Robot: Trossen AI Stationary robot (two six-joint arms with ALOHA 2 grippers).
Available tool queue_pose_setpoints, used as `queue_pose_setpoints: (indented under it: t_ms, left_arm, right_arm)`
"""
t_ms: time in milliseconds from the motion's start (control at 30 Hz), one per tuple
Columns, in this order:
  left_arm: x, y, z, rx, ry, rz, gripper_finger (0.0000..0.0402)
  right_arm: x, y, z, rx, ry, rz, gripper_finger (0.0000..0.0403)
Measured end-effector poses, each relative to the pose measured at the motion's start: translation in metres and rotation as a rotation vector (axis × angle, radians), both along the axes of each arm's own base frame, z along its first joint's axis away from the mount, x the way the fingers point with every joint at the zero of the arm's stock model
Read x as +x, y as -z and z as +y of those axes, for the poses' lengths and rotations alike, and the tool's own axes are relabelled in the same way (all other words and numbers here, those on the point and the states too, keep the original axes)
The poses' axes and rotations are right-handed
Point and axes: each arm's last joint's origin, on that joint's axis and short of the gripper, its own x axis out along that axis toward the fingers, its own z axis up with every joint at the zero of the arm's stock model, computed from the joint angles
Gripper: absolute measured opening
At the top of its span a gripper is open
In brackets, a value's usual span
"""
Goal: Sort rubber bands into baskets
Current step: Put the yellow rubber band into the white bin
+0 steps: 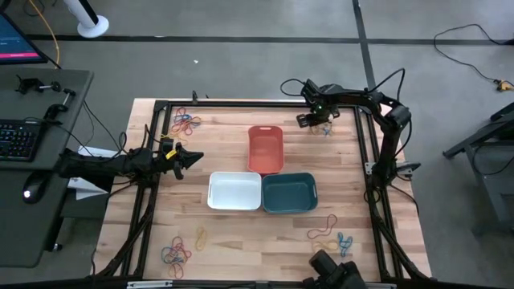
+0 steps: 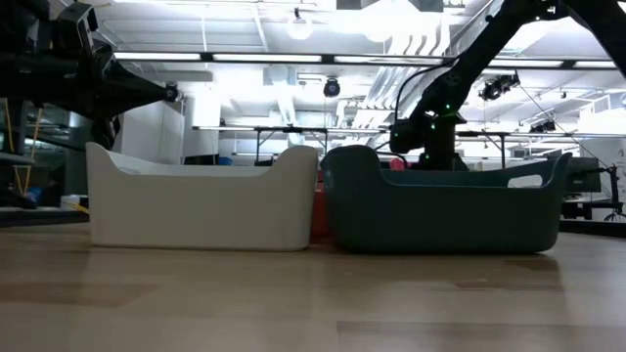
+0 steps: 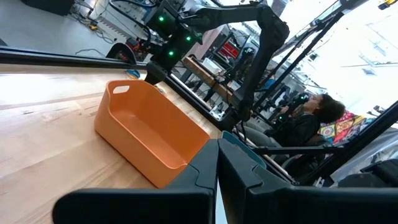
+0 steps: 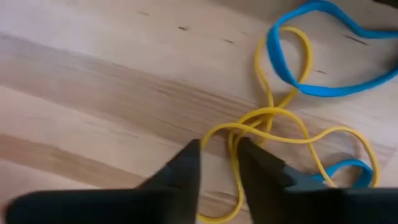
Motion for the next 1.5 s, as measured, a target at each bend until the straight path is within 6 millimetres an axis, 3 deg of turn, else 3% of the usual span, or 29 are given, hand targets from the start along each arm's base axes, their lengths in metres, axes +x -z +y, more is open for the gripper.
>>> queue_pose_setpoints:
  t_ms: [133,300,500,667,800,933,1133,1300,1500]
  left_arm:
    - [0.000,0.000,0.000,0.000,0.000,0.000,0.0001]
    - [0.000,0.000,0.000,0.000,0.000,0.000,0.0001]
    - [0.000,0.000,0.000,0.000,0.000,0.000,0.0001]
    - [0.000,0.000,0.000,0.000,0.000,0.000,0.0001]
    - [0.000,0.000,0.000,0.000,0.000,0.000,0.0001]
    - [0.000,0.000,0.000,0.000,0.000,0.000,0.0001]
    - [0.000,0.000,0.000,0.000,0.000,0.000,0.0001]
    - [0.000,0.000,0.000,0.000,0.000,0.000,0.0001]
    - [0.000,0.000,0.000,0.000,0.000,0.000,0.0001]
  right_arm:
    - [0.005,-0.005,0.009,0.019,-0.063,-0.011,0.0010]
    - [0.011,-0.034,0.022,-0.005,-0.146,-0.042,0.0006]
    - [0.001,-0.069,0.029,-0.070,-0.172,-0.090,0.0002]
    - [-0.003,-0.081,0.029,-0.110,-0.179,-0.120,0.0011]
    - [-0.001,-0.075,0.028,-0.086,-0.258,-0.109,0.0040]
    - [0.003,-0.061,0.029,-0.024,-0.306,-0.084,0.0101]
    - [0.013,-0.036,0.030,0.051,-0.200,-0.026,0.0178]
    - [0.018,-0.023,0.032,0.032,-0.189,0.063,0.0188]
    - [0.023,-0.019,0.033,0.043,-0.170,0.043,0.0170]
